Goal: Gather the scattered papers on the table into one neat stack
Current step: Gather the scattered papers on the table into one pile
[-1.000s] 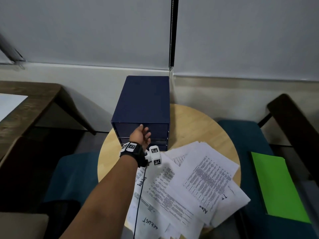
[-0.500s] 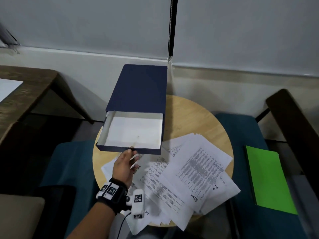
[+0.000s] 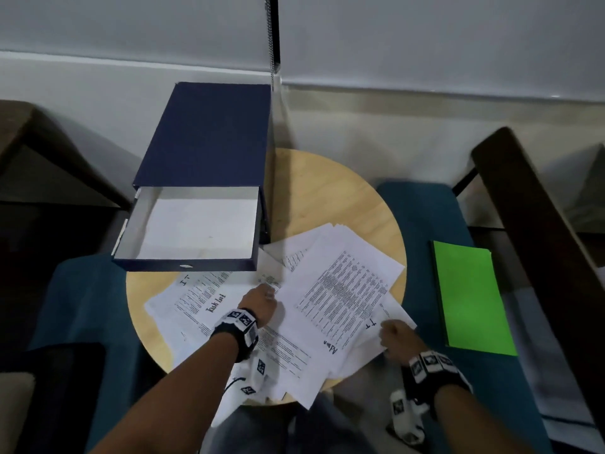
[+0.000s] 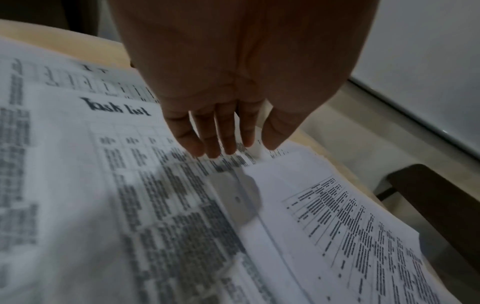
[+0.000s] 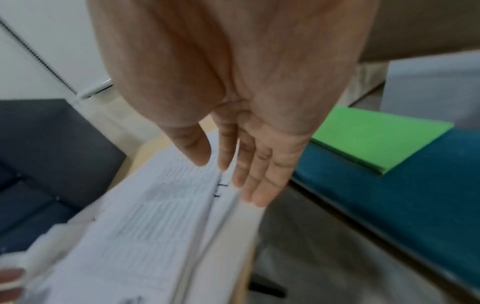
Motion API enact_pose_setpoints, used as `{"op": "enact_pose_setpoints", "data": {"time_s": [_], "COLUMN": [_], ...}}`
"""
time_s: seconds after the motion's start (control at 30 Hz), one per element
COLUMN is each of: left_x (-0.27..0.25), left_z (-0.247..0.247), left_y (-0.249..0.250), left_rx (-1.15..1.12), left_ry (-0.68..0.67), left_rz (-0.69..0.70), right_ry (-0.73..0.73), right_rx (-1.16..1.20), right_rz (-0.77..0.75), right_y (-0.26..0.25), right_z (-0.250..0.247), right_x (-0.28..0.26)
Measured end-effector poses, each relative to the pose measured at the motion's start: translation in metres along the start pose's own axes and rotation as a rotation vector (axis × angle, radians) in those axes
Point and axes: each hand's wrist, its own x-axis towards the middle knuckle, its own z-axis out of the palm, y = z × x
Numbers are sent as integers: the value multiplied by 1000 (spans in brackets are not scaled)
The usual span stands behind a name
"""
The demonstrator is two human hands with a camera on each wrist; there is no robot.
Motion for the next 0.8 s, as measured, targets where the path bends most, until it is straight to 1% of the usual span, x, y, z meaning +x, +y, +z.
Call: {"op": "enact_pose_setpoints", "data": {"time_s": [0.07,0.2,0.3,0.4,0.47,0.53,0.6,0.67,0.7,0.77,0.8], "left_x": [9,15,6,-10,-23,-37,-52,-65,-68,-71,-70], "left_z": [12,31,39,39,38,34,32,27,24,18,14], "left_y": [13,26,34,35,28,17,2,-9,-12,-14,-11], "left_rx": [15,127,150,46,-110,-313,-480,-552,-570,-591,-581], "left_ry": [-35,-43,-34,-18,-24,-19,-22,-63,-99,-152,-144], "left_rz": [-16,-21,-26,26,94,119,120,142,144,142,152], "right_ry": [44,16,28,62,87,94,29,-62,-76,-75,-79], "right_rx": [52,243,335,366,337,278,279,413,475,501,485], "right_rz": [27,180,191,182,165,134,44,-44,-85,-166,-194], "right_y": [-1,-12,-18,-19,-18,-19,-20,-26,-29,-37,-40], "right_z": [11,22,21,17,12,5,1,0,1,-1,-1], "right_x": [23,36,31,25,23,18,14,5,1,-10,-14]}}
